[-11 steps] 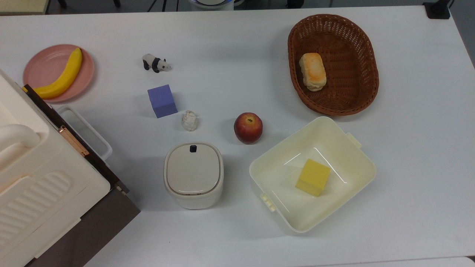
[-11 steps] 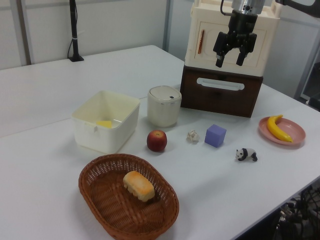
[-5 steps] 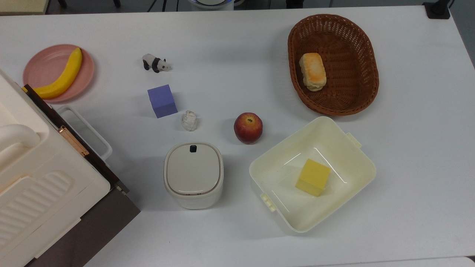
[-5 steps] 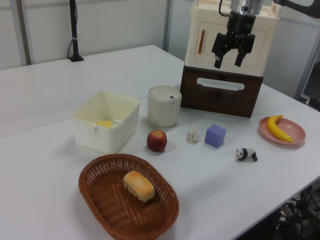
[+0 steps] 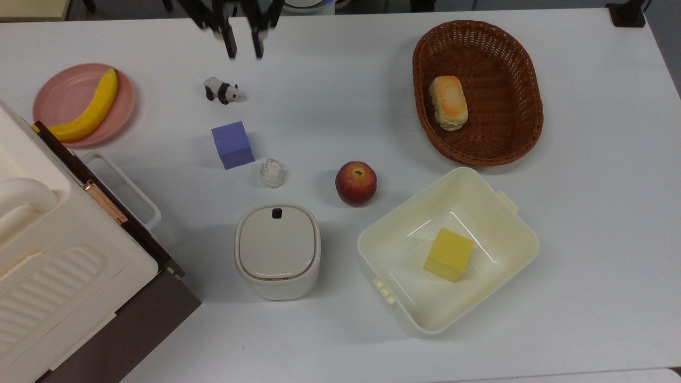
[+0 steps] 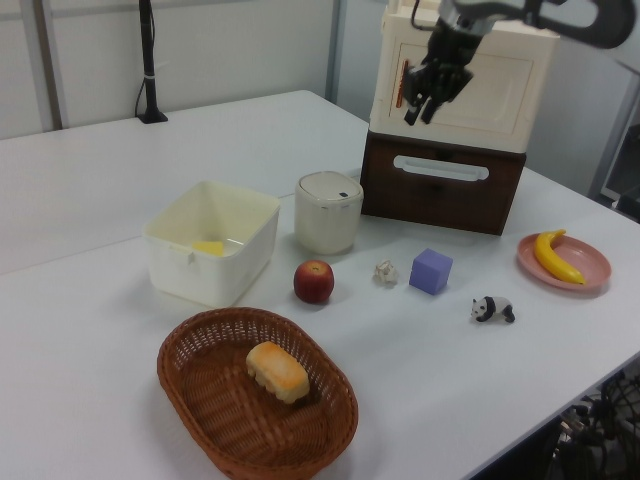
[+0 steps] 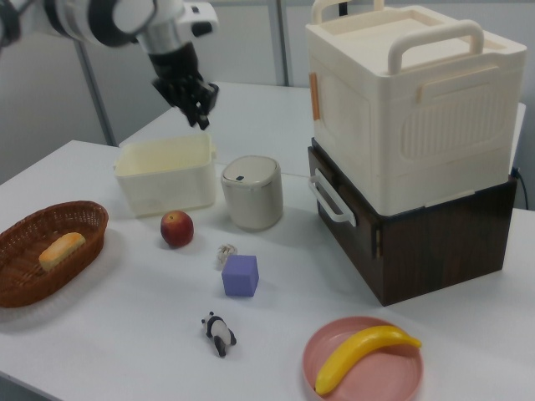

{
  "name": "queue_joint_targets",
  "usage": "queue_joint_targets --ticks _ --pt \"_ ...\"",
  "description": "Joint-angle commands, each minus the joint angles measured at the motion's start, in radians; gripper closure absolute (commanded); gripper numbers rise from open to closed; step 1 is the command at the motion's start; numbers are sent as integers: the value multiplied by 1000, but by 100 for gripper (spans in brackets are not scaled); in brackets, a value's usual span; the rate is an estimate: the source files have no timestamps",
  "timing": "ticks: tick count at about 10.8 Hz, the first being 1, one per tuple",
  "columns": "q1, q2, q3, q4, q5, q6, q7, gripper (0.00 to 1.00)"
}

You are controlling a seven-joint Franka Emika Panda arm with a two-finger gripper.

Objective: Open the trash can
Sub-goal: 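Move the gripper down over the white trash can's lid button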

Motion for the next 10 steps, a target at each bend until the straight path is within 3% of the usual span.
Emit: queue_joint_targets --ticks 1,3,10 --pt "34 191 -8 60 7 257 -2 100" --pt "74 291 -8 59 0 446 -2 100" --pt "83 342 -11 56 -120 505 -14 100"
